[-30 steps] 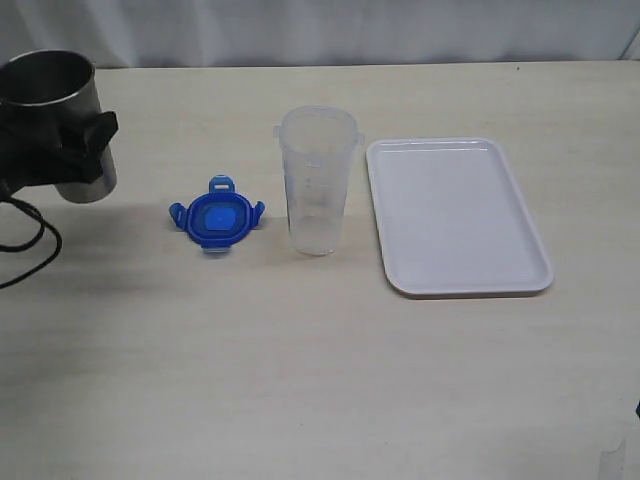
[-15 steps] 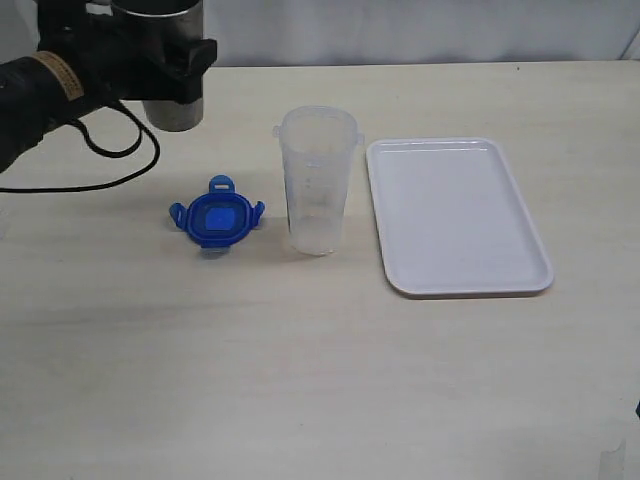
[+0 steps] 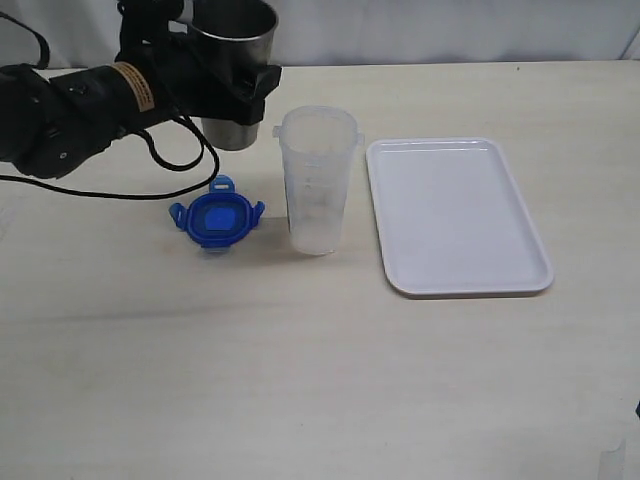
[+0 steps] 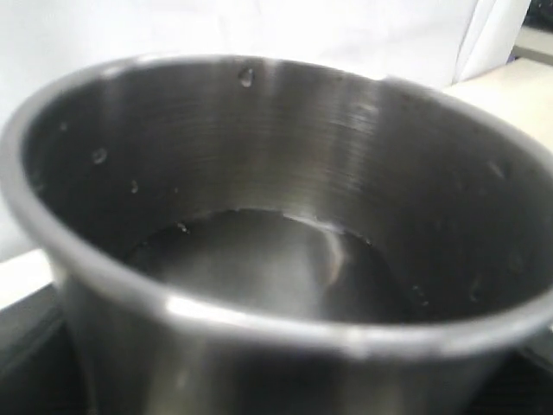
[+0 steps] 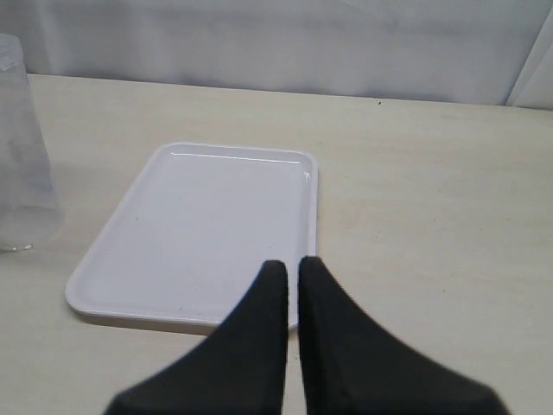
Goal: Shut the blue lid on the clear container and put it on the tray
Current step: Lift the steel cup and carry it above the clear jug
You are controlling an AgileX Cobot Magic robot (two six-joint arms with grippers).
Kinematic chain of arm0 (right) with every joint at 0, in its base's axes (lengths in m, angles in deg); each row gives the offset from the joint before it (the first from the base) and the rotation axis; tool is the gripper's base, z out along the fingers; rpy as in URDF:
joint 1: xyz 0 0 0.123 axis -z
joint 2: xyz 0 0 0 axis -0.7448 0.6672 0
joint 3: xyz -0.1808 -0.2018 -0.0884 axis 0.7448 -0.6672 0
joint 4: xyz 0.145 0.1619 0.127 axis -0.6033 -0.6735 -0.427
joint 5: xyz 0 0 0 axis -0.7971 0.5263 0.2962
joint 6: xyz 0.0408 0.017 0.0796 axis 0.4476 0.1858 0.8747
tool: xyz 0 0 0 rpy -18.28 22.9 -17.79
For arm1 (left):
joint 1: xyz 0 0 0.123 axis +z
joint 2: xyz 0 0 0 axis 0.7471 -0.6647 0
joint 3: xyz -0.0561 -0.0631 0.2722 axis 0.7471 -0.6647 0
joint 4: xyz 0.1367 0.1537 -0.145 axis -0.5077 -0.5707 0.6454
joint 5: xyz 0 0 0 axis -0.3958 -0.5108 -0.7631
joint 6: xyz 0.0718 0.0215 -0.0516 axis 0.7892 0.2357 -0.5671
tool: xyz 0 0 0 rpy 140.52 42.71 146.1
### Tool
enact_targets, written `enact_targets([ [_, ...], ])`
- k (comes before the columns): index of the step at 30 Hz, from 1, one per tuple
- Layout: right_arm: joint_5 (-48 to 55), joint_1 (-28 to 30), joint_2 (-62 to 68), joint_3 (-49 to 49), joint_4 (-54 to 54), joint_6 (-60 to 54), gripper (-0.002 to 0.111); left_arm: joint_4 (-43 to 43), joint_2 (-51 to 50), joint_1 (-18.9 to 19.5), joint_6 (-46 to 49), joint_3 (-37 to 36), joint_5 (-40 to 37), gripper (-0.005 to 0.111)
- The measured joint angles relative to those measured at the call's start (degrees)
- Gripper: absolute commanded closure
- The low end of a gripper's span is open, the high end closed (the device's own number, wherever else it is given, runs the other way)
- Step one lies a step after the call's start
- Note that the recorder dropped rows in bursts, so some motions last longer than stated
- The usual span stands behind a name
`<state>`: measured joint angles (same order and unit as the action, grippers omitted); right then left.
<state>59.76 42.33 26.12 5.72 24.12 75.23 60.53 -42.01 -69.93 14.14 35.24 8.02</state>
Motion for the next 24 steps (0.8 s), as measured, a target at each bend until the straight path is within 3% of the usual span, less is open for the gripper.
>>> enact_targets([
  [6,0.0,0.0,0.0,0.0,0.0,0.0,0.104,0.0,-1.8,0.0,0.0,0.0,1.5,0.107],
  [17,0.0,0.0,0.0,0.0,0.0,0.0,0.104,-6.8,-1.8,0.0,0.0,0.0,11.9,0.107],
  [24,0.0,0.0,0.0,0.0,0.0,0.0,0.104,-9.5,-1.8,0.0,3.1,0.0,12.2,0.107],
])
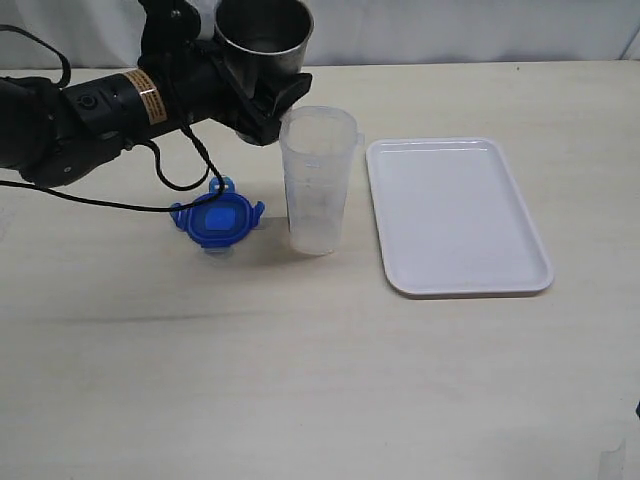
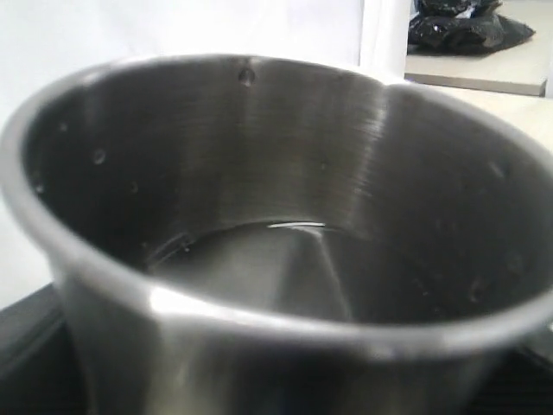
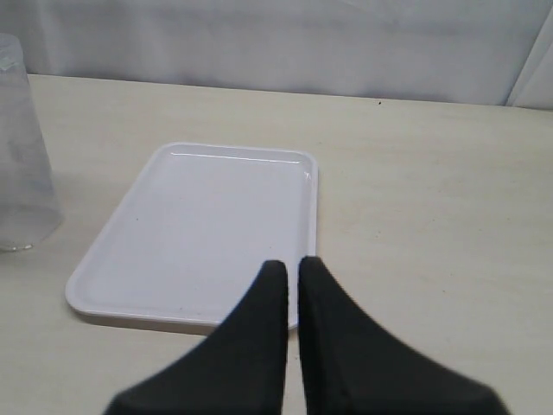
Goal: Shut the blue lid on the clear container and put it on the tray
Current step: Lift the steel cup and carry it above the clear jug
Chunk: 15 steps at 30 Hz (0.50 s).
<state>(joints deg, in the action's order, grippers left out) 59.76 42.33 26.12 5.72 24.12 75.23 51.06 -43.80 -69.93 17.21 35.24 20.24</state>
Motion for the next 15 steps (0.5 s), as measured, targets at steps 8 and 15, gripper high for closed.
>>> enact_targets([
  [8,0.0,0.0,0.0,0.0,0.0,0.0,0.104,-0.8,0.0,0.0,7.1,0.0,0.0,0.107],
  [15,0.0,0.0,0.0,0.0,0.0,0.0,0.104,-0.9,0.0,0.0,13.5,0.0,0.0,0.107],
])
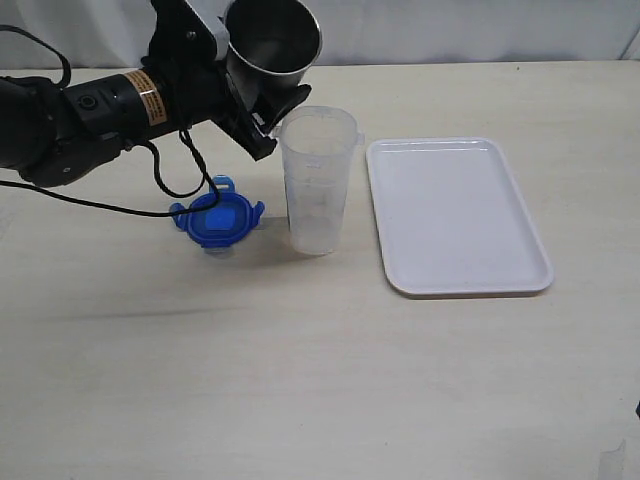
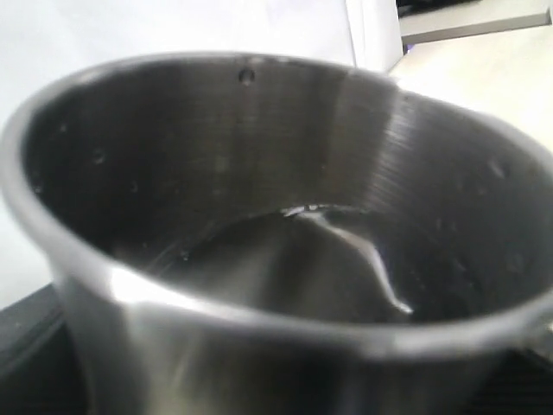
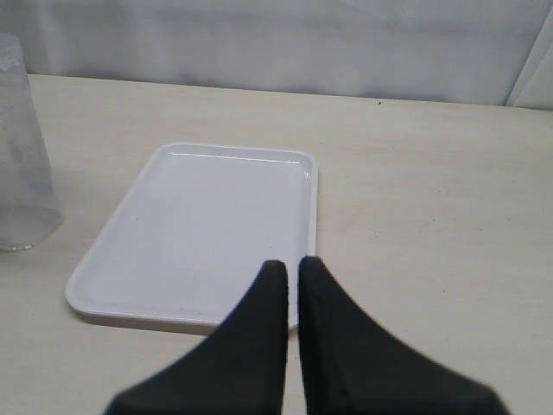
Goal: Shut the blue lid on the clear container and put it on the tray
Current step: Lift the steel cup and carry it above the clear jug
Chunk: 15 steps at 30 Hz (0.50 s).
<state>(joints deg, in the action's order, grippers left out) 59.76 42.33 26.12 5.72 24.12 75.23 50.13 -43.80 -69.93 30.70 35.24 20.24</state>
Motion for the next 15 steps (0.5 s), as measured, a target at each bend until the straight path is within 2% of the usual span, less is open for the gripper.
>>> enact_targets([
  [15,0.0,0.0,0.0,0.0,0.0,0.0,0.104,0.0,0.0,0.0,15.4,0.0,0.0,0.107],
])
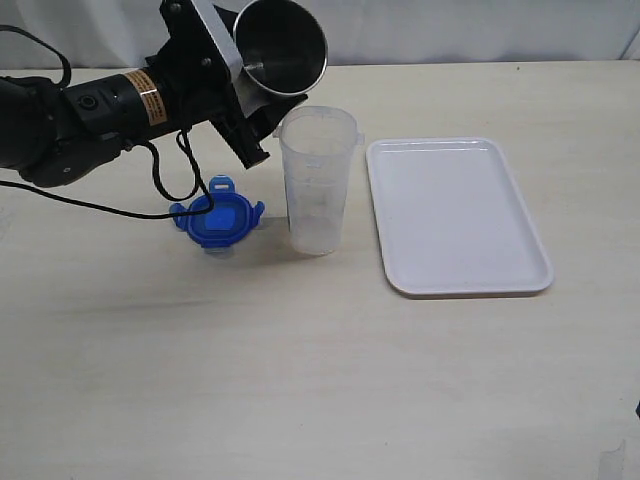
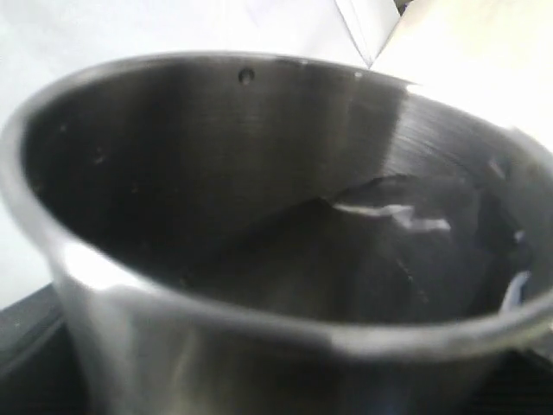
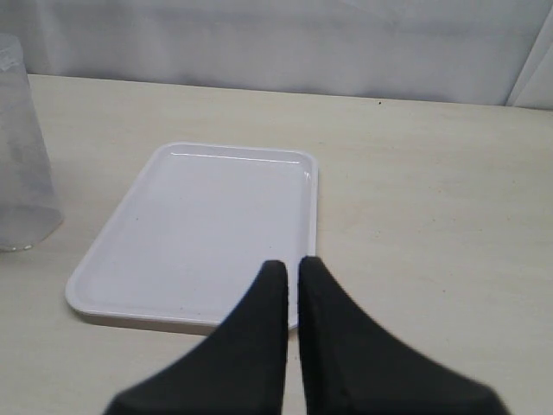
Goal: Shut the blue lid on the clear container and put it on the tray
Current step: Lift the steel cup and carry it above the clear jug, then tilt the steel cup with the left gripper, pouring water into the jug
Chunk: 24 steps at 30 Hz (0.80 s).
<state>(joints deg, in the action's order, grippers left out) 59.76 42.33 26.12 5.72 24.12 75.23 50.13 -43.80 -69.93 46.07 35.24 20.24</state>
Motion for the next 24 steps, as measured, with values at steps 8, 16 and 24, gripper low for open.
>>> enact_targets([
  [8,0.0,0.0,0.0,0.0,0.0,0.0,0.104,0.9,0.0,0.0,4.4,0.0,0.0,0.107],
  [16,0.0,0.0,0.0,0.0,0.0,0.0,0.104,1.3,0.0,0.0,7.5,0.0,0.0,0.107],
  [24,0.0,0.0,0.0,0.0,0.0,0.0,0.104,1.3,0.0,0.0,10.9,0.0,0.0,0.107],
])
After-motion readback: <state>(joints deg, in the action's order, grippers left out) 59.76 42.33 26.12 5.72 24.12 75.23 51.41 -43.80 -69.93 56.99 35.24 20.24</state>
